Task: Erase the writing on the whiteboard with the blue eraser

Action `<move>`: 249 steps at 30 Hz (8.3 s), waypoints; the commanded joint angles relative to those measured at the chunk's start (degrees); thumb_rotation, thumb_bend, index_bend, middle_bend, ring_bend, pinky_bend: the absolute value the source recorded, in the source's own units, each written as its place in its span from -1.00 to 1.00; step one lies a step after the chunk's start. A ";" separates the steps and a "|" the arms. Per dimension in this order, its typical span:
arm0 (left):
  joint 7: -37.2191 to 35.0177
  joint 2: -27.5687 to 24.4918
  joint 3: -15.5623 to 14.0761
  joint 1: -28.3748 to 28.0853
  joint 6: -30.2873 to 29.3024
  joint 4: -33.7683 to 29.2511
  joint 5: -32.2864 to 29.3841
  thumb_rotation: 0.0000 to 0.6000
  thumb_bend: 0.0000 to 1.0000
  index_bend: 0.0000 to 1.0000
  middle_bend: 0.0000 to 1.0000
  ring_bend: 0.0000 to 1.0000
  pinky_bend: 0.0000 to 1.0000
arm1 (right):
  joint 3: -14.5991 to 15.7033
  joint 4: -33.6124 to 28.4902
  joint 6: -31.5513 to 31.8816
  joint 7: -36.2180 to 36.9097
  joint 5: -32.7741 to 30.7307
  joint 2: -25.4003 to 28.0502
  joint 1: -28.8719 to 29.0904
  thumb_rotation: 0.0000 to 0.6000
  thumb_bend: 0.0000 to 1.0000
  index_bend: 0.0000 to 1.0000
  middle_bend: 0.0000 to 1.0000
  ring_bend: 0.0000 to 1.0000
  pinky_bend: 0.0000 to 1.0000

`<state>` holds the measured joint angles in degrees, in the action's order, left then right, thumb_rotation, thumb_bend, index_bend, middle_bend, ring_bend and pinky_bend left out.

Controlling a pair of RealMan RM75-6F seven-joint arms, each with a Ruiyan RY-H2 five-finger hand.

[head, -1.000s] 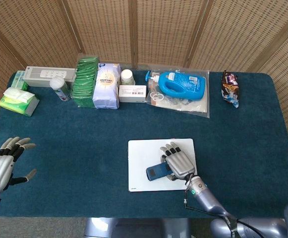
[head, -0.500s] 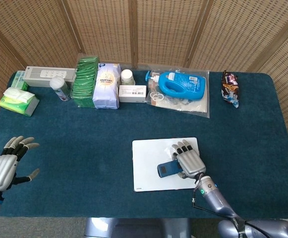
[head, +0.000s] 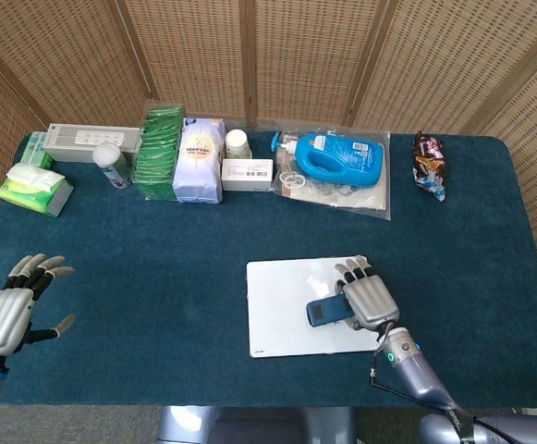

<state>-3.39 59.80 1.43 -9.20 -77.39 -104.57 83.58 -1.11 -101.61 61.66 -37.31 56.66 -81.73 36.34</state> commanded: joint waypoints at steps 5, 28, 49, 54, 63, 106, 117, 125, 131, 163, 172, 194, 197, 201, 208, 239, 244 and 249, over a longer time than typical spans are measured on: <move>-0.38 -0.18 -0.11 0.03 0.10 0.30 -0.03 1.00 -0.36 -0.55 -0.67 -0.91 -1.00 | 0.96 -0.92 -1.35 -0.47 -0.31 -1.84 0.33 1.00 -0.53 0.16 -0.75 -1.00 -1.00; -0.14 -0.30 -0.01 -0.01 -0.21 0.01 0.10 1.00 -0.36 -0.55 -0.67 -0.91 -1.00 | 0.32 4.01 -0.56 1.32 -1.25 0.66 -0.67 1.00 -0.53 0.16 -0.75 -1.00 -1.00; 0.12 -0.55 -0.45 0.37 -0.44 -0.41 0.11 1.00 -0.36 -0.55 -0.67 -0.91 -1.00 | -3.02 7.20 -6.62 4.03 -4.54 -5.04 3.60 1.00 -0.53 0.16 -0.75 -1.00 -1.00; 0.35 -0.61 -0.41 0.41 -0.54 -0.59 0.09 1.00 -0.36 -0.55 -0.67 -0.91 -1.00 | -2.68 8.94 -6.79 4.02 -5.62 -5.20 3.69 1.00 -0.53 0.16 -0.75 -1.00 -1.00; 0.82 -0.29 -0.21 -0.06 -0.18 -0.84 0.31 1.00 -0.36 -0.55 -0.67 -0.92 -1.00 | -1.91 9.27 -4.66 3.42 -6.03 -3.46 2.70 1.00 -0.53 0.16 -0.75 -1.00 -1.00; 0.06 0.63 -0.09 -1.23 1.64 0.40 -0.27 1.00 -0.36 -0.55 -0.68 -0.92 -1.00 | 0.74 -2.36 -2.14 -1.50 -8.61 0.84 2.46 1.00 -0.53 -0.47 -0.88 -1.00 -1.00; -0.24 0.65 -0.17 -1.18 1.68 0.77 -0.55 1.00 -0.36 -0.56 -0.68 -0.93 -1.00 | 0.78 -2.27 -1.59 -0.95 -8.36 0.05 2.61 1.00 -0.52 -0.20 -0.87 -1.00 -1.00; -0.48 0.71 -0.13 -1.19 1.59 1.00 -0.51 1.00 -0.36 -0.56 -0.69 -0.94 -1.00 | -0.16 -2.77 -1.19 1.11 -7.35 -0.67 2.45 1.00 -0.49 0.23 -0.75 -1.00 -1.00; -0.47 0.75 -0.29 -1.26 1.89 1.01 -0.53 1.00 -0.36 -0.56 -0.69 -0.95 -1.00 | -0.62 -3.39 -1.97 4.00 -6.42 -0.85 2.07 1.00 -0.48 0.23 -0.75 -1.00 -1.00; 0.19 0.33 -0.59 -1.33 1.69 0.16 0.18 1.00 -0.36 -0.56 -0.69 -0.95 -1.00 | 0.69 -2.22 0.69 5.78 -1.57 2.99 -1.19 1.00 -0.48 0.24 -0.75 -1.00 -1.00; 0.03 0.14 -0.68 -1.23 1.58 0.31 0.19 1.00 -0.36 -0.56 -0.69 -0.95 -1.00 | 0.95 -0.82 -2.45 5.20 -2.40 -0.97 -0.07 1.00 -0.48 0.23 -0.75 -1.00 -1.00; 0.24 0.32 -0.61 -1.26 1.51 0.23 0.11 1.00 -0.36 -0.56 -0.69 -0.95 -1.00 | -1.11 5.47 -2.66 5.26 -3.76 0.03 0.47 1.00 -0.48 0.24 -0.75 -1.00 -1.00; 0.18 0.24 -0.59 -1.13 1.27 0.20 0.11 1.00 -0.36 -0.56 -0.69 -0.95 -1.00 | -2.32 5.88 -2.69 5.92 -3.61 0.47 0.89 1.00 -0.48 0.24 -0.75 -1.00 -1.00; 0.21 0.14 -0.70 -1.00 1.17 0.09 0.16 1.00 -0.36 -0.56 -0.69 -0.95 -1.00 | -3.25 6.07 -3.18 6.78 -3.12 0.23 1.43 1.00 -0.48 0.24 -0.75 -1.00 -1.00; 0.20 -0.19 -0.93 -0.61 0.78 -0.11 0.21 1.00 -0.36 -0.56 -0.69 -0.95 -1.00 | -3.64 8.57 -5.37 7.68 -3.97 -1.52 2.33 1.00 -0.48 0.24 -0.75 -1.00 -1.00; 0.46 0.04 -0.83 -0.92 1.21 -0.07 0.45 1.00 -0.36 -0.56 -0.69 -0.95 -1.00 | 1.54 0.77 -1.98 4.46 -0.59 0.69 -0.52 1.00 -0.51 0.23 -0.75 -1.00 -1.00; 0.46 -0.05 -0.92 -0.69 1.04 -0.08 0.26 1.00 -0.36 -0.56 -0.69 -0.95 -1.00 | 0.36 3.56 -4.37 5.97 -1.19 -0.22 0.47 1.00 -0.51 0.23 -0.75 -1.00 -1.00; 0.45 -0.20 -0.93 -0.47 0.73 -0.14 0.19 1.00 -0.36 -0.56 -0.69 -0.95 -1.00 | -0.71 5.78 -6.14 7.04 -1.52 -1.01 1.46 1.00 -0.52 0.23 -0.75 -1.00 -1.00</move>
<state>-2.95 59.60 0.49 -9.67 -76.67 -104.71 83.77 -1.70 -95.96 55.66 -30.36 55.21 -82.61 37.68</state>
